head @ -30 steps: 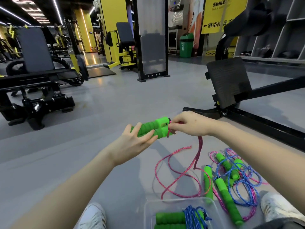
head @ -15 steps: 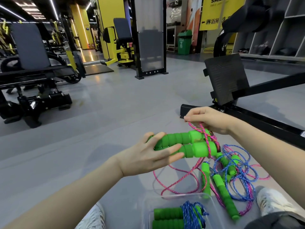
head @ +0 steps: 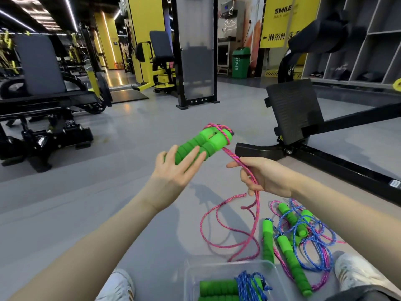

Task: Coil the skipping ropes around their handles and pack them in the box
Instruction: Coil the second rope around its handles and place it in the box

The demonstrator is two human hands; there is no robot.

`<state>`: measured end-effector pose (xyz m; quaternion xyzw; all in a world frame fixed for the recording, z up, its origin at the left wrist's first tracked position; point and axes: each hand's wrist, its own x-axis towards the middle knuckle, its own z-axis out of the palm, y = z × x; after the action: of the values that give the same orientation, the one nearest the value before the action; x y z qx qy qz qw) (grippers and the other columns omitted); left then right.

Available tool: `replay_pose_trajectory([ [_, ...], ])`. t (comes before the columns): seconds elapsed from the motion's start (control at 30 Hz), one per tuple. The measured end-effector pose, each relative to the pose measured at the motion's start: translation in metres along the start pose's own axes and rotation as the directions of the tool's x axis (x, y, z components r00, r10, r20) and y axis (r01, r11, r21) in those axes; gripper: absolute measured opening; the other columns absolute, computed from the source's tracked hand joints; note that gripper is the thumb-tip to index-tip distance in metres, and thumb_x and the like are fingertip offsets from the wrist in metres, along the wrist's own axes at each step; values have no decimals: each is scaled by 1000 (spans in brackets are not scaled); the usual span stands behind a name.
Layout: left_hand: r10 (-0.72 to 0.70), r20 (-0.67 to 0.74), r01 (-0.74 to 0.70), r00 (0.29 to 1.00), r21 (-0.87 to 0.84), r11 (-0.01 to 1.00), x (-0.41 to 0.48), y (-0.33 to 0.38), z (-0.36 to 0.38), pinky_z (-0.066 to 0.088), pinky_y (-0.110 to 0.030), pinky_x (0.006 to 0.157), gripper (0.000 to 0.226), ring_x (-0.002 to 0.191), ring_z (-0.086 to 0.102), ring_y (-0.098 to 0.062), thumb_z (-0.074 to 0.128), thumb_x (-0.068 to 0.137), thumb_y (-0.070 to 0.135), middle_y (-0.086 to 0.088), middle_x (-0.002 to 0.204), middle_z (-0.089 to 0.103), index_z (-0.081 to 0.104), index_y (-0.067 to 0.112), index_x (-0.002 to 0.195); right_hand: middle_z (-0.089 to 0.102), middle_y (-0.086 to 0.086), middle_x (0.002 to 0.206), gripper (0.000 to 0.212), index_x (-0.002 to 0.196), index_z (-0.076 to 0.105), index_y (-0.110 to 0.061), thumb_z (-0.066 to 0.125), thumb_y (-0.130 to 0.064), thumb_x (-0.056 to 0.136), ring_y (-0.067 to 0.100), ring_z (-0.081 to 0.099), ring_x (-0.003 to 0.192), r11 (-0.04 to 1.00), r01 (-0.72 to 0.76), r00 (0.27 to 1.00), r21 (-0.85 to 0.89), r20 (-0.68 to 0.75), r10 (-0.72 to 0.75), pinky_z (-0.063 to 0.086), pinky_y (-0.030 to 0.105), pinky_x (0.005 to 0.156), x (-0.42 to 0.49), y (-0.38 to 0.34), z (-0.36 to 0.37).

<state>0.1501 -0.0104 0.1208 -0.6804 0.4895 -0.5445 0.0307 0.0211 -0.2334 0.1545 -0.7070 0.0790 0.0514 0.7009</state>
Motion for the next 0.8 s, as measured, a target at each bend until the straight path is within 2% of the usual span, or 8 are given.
replay_pose_trajectory([
  [0.1, 18, 59, -21, 998, 46, 999, -1, -5, 0, 44, -40, 66, 50, 88, 60, -44, 20, 95, -4, -10, 123, 62, 55, 7, 128, 39, 4, 49, 32, 117, 53, -2, 38, -23, 99, 16, 37, 36, 992, 9, 998, -125, 69, 0, 55, 37, 56, -6, -11, 6],
  [0.2, 118, 110, -127, 987, 71, 989, -5, -7, 3, 46, -41, 64, 51, 86, 61, -44, 17, 95, -6, -10, 120, 64, 56, 7, 126, 38, 3, 45, 24, 108, 57, 0, 47, -19, 96, 17, 41, 36, 939, 19, 996, -344, 87, 12, 55, 50, 72, -11, -23, 5],
  [0.3, 223, 162, -236, 961, 69, 969, -11, -9, 5, 46, -42, 65, 51, 90, 59, -43, 16, 94, -6, -9, 122, 61, 48, 8, 130, 32, -2, 43, 19, 94, 64, -4, 55, -21, 93, 14, 33, 36, 834, 46, 998, -550, 51, -21, 56, 37, 63, -13, -33, 3],
  [0.4, 310, 197, -320, 930, 24, 947, -13, -4, 1, 49, -41, 67, 51, 91, 60, -42, 15, 93, -3, -6, 123, 60, 47, 11, 131, 26, -2, 52, 45, 82, 68, -4, 55, -46, 88, 13, 27, 47, 709, 90, 981, -699, -61, -184, 35, 22, 49, -10, -37, 5],
  [0.5, 455, 155, -451, 877, -61, 890, -20, 3, 0, 50, -43, 71, 47, 96, 58, -43, 22, 95, 1, -6, 129, 52, 45, 13, 135, 19, -7, 48, 62, 58, 50, 4, 50, -49, 91, 9, 20, 44, 541, 161, 914, -825, -82, -398, 19, 23, 46, -1, -32, 6],
  [0.57, 489, 67, -479, 870, -119, 869, -24, 13, -3, 50, -43, 75, 42, 100, 59, -43, 29, 99, 4, -4, 132, 51, 45, 15, 136, 22, -6, 45, 59, 44, 37, -12, 53, -42, 92, 9, 22, 43, 497, 199, 883, -844, -65, -465, 22, 25, 48, 8, -27, 1],
  [0.7, 487, -65, -489, 871, -190, 851, -14, 30, -16, 50, -42, 78, 35, 101, 60, -41, 39, 101, 13, 1, 134, 50, 46, 18, 136, 35, -8, 41, 52, 47, 51, -14, 55, -39, 92, 8, 33, 44, 659, 233, 888, -715, -119, -443, 29, 18, 48, 16, -16, -13],
  [0.8, 452, -139, -472, 881, -183, 863, -3, 34, -19, 48, -42, 80, 37, 106, 54, -41, 40, 101, 15, 1, 137, 46, 44, 19, 137, 43, -8, 41, 49, 55, 55, -11, 47, -39, 94, 9, 34, 43, 894, 194, 932, -405, -208, -296, 25, 21, 46, 20, -8, -28],
])
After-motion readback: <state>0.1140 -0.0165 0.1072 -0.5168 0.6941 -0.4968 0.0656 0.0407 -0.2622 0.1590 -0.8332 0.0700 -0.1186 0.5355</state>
